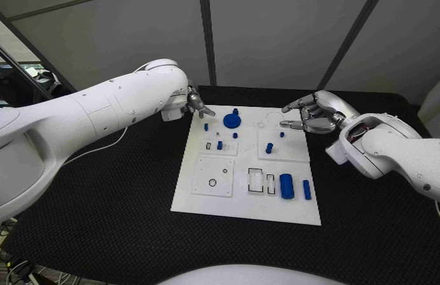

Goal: Assemble the parts on the task board

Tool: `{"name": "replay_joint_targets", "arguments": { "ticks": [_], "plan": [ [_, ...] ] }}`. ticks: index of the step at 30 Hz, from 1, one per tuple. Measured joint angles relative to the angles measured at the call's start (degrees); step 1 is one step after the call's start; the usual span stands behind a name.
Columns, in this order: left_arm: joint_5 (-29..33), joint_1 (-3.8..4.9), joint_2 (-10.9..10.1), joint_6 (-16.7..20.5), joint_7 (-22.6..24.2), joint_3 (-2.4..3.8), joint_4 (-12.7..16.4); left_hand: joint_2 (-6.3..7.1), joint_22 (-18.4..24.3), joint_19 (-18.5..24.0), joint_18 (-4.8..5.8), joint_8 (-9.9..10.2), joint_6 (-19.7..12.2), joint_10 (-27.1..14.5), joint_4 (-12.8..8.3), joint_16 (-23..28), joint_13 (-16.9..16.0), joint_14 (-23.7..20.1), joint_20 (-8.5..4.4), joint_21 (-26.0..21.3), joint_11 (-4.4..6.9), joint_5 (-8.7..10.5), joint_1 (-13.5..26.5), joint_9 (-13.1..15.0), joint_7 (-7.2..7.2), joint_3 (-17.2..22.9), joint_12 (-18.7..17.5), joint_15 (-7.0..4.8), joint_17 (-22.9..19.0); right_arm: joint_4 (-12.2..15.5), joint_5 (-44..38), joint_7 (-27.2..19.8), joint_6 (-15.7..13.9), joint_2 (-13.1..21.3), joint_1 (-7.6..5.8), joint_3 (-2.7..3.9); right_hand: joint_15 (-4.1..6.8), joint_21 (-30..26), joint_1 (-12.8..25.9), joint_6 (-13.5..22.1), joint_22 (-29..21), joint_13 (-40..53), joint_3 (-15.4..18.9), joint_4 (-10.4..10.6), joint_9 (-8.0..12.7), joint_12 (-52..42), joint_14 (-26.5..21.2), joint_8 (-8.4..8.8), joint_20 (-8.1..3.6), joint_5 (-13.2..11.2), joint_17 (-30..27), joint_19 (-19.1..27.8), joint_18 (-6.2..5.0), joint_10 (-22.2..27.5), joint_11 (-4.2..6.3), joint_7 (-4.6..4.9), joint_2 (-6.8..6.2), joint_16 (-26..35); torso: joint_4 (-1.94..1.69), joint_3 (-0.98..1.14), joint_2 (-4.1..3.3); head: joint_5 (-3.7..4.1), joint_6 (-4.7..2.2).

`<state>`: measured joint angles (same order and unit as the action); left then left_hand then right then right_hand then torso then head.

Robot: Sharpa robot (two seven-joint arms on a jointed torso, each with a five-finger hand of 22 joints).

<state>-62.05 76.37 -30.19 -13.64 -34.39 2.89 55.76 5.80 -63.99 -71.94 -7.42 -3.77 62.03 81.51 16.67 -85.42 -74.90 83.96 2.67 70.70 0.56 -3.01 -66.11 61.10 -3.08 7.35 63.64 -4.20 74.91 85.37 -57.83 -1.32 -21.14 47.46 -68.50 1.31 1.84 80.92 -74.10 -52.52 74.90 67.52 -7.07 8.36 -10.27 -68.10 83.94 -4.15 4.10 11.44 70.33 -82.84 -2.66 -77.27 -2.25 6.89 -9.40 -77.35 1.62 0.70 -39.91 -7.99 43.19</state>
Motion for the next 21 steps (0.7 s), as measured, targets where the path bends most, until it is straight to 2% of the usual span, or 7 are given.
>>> {"name": "replay_joint_targets", "arguments": {
  "ticks": [1, 2, 3, 4, 5, 21],
  "plan": [
    [0.04, 0.00, 0.28, -0.31, 0.18, -0.09, -0.46, 0.00, 0.00, 0.00, 1.21, 0.00, 0.14, 0.00, -0.03, 0.00, 0.00, 0.00, 0.00, 0.00, 0.00, 0.00, 0.00, -0.05, -0.14, -0.03, 0.00, 0.00, 0.00, 0.00, 0.00, 0.00, 0.00, -0.04, 0.00, 0.00, 0.00, 0.00, 0.00, 0.00, 0.00, 0.00, 0.00, 0.00, 0.00, 0.00, 0.00, 0.00, 0.00, 0.00, 0.00, 0.00, 0.00, 0.00, 0.00, 0.00, 0.00, 0.00, 0.00, 0.00, -0.01, 0.00, 0.03],
    [0.07, -0.01, 0.52, -0.62, 0.35, -0.15, -0.84, 0.00, 0.00, 0.00, 3.45, 0.00, 0.21, 0.00, -0.16, 0.00, 0.00, 0.00, 0.00, 0.00, 0.00, 0.00, 0.00, -0.07, -0.21, -0.16, 0.00, 0.00, 0.00, 0.00, 0.01, 0.00, 0.00, -0.08, 0.00, 0.00, 0.00, 0.00, 0.00, 0.00, 0.00, 0.00, 0.00, 0.00, 0.00, 0.00, 0.00, 0.00, 0.00, 0.00, 0.00, 0.00, 0.00, 0.00, 0.00, 0.00, 0.00, 0.00, 0.00, 0.00, -0.02, 0.00, 0.03],
    [0.10, -0.03, 0.73, -0.91, 0.52, -0.17, -1.16, 0.00, 0.00, 0.00, 3.38, 0.00, 0.21, 0.00, -0.16, 0.00, 0.00, 0.00, 0.00, 0.00, 0.00, 0.00, 0.00, -0.07, -0.21, -0.16, 0.00, 0.00, 0.00, 0.00, 0.01, 0.00, 0.01, -0.11, 0.00, 0.00, 0.00, 0.00, 0.00, 0.00, 0.00, 0.00, 0.00, 0.00, 0.00, 0.00, 0.00, 0.00, 0.00, 0.00, 0.00, 0.00, 0.00, 0.00, 0.00, 0.00, 0.00, 0.00, 0.00, 0.00, -0.01, 0.00, 0.06],
    [0.13, -0.07, 0.98, -1.27, 0.75, -0.20, -1.51, 0.00, 0.00, 0.00, 2.04, 0.00, 0.21, 0.00, -0.16, 0.00, 0.00, 0.00, 0.00, 0.00, 0.00, 0.00, 0.00, -0.07, -0.20, -0.16, 0.00, 0.00, 0.00, -0.01, 0.01, 0.00, 0.01, -0.14, 0.00, 0.00, 0.00, 0.00, 0.00, 0.00, 0.00, 0.00, 0.00, 0.00, 0.00, 0.00, 0.00, 0.00, 0.00, 0.00, 0.00, 0.00, 0.00, 0.00, 0.00, 0.00, 0.00, 0.00, 0.00, 0.00, -0.01, -0.01, 0.09],
    [0.15, -0.11, 1.12, -1.53, 0.92, -0.23, -1.72, 0.00, 0.00, 0.00, 1.16, 0.00, 0.35, 0.00, -0.16, 0.00, 0.00, 0.00, 0.00, 0.00, 0.00, 0.00, 0.00, -0.07, -0.06, -0.16, 0.04, 0.00, 0.00, -0.01, 0.01, 0.00, 0.01, -0.15, 0.00, 0.00, 0.00, 0.00, 0.00, 0.00, 0.00, 0.00, 0.00, 0.00, 0.01, 0.00, 0.00, 0.00, 0.00, 0.00, 0.00, 0.00, 0.00, 0.00, 0.00, 0.00, 0.00, 0.00, 0.00, -0.01, -0.01, -0.03, 0.12],
    [0.04, -0.44, 1.80, -5.19, 2.11, -0.60, -3.25, -0.32, -0.68, -0.22, 1.17, -0.54, 1.35, 0.24, -0.16, -0.44, 0.00, 0.00, -0.21, 0.00, 0.24, 0.00, -0.32, 0.02, 0.12, -0.16, 0.94, 0.00, 0.00, -0.15, 0.01, 0.00, 0.06, -0.33, 0.00, 0.00, 0.00, 0.00, 0.00, 0.00, 0.00, 0.01, -0.17, 0.17, -0.04, 0.00, 0.00, 0.00, 0.00, 0.00, 0.01, 0.00, 0.00, 0.00, 0.00, 0.00, 0.00, 0.00, -0.11, 0.02, 0.14, 0.00, 0.39]
  ]
}}
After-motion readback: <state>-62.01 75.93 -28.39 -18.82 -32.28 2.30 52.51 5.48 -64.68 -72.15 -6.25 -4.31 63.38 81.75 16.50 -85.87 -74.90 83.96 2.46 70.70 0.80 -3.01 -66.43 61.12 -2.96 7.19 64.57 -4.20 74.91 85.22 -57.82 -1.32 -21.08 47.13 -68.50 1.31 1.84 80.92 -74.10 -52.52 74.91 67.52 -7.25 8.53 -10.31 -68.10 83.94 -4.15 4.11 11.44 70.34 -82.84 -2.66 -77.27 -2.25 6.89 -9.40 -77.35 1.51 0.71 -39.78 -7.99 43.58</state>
